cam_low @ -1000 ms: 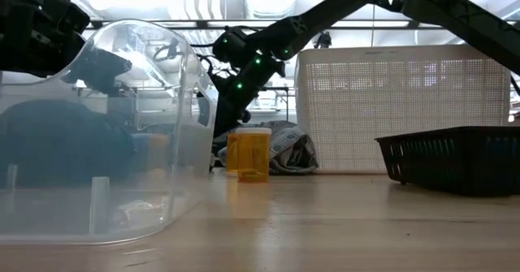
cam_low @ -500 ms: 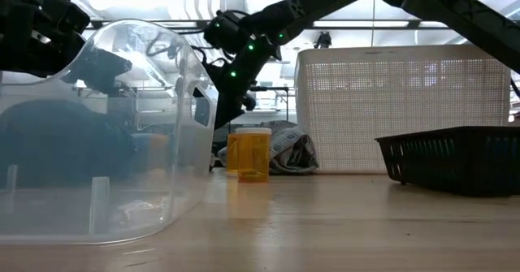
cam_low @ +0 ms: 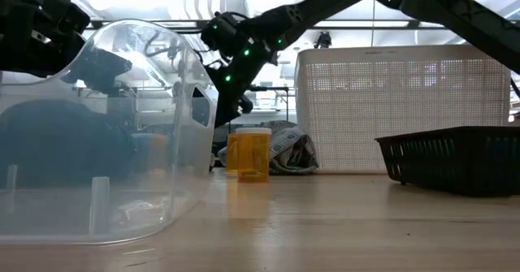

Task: Pick & place medical supplies in basket/bin
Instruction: Put the green bandage into the black bin

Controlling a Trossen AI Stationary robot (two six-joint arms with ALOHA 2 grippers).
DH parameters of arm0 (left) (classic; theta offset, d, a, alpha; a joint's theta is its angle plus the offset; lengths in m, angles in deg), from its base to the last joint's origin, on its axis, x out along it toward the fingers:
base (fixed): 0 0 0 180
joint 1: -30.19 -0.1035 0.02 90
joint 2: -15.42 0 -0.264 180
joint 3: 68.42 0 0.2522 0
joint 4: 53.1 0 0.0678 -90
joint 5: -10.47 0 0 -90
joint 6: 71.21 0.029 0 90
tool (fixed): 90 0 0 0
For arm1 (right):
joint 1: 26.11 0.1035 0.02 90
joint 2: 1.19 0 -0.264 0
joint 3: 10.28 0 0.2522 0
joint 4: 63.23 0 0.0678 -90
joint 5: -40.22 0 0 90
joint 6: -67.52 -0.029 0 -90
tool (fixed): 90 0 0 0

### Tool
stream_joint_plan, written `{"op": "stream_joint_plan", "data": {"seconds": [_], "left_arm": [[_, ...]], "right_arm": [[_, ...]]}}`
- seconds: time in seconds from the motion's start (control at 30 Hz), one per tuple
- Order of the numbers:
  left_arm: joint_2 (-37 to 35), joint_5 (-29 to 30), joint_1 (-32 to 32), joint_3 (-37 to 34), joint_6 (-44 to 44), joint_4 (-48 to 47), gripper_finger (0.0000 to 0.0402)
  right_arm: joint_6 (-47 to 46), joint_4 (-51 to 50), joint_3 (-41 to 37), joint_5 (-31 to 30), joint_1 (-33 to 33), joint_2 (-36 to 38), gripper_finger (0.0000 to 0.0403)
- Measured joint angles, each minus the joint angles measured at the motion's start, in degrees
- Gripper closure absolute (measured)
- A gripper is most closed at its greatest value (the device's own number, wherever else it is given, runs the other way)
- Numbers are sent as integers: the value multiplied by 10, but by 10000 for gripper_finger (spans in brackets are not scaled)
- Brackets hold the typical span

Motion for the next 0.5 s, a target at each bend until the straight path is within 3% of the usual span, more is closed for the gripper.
{"op": "stream_joint_plan", "data": {"seconds": [0.5], "left_arm": [[0,0,0,0,0,0,376]], "right_arm": [[31,4,-1,-8,-6,-20,117]]}}
